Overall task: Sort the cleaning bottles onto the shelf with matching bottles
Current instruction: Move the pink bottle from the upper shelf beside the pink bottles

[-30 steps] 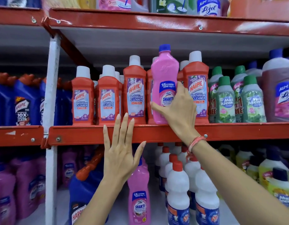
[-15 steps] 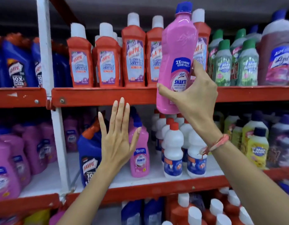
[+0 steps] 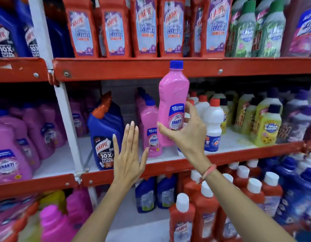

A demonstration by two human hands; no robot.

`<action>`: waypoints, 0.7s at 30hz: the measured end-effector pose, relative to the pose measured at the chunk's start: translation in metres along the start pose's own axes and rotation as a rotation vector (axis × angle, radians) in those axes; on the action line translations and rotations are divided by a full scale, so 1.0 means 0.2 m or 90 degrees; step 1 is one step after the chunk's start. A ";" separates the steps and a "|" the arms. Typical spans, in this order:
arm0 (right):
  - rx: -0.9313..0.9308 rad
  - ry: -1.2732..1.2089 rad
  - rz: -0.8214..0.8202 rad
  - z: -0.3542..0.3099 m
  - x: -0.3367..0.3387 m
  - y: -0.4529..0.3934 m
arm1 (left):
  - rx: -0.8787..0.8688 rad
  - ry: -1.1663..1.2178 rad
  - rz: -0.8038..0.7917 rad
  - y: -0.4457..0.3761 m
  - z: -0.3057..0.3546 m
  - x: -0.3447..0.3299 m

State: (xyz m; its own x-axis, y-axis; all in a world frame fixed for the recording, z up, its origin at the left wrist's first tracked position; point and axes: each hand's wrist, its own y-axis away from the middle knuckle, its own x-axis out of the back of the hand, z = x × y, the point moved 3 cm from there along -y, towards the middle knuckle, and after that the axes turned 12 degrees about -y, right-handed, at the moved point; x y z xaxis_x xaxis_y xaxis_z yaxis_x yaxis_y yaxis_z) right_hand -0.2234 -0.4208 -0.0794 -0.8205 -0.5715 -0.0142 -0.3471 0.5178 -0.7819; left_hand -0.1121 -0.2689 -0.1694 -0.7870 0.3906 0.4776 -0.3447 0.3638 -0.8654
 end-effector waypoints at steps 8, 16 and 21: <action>-0.064 -0.019 -0.041 0.19 -0.11 0.11 | -0.026 -0.021 -0.114 0.17 0.01 -0.16; -0.111 -0.023 -0.061 0.32 -0.19 0.20 | -0.015 -0.047 -0.113 0.17 0.01 -0.19; -0.121 0.002 -0.063 0.39 -0.22 0.24 | -0.030 -0.043 -0.098 0.18 0.01 -0.20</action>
State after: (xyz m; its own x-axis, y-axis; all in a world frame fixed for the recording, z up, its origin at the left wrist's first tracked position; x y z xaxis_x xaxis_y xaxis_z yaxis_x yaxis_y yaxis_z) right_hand -0.1686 -0.4194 -0.1644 -0.7799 -0.6232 0.0585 -0.5047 0.5707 -0.6478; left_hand -0.0943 -0.2730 -0.2193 -0.7603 0.2700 0.5908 -0.4403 0.4545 -0.7743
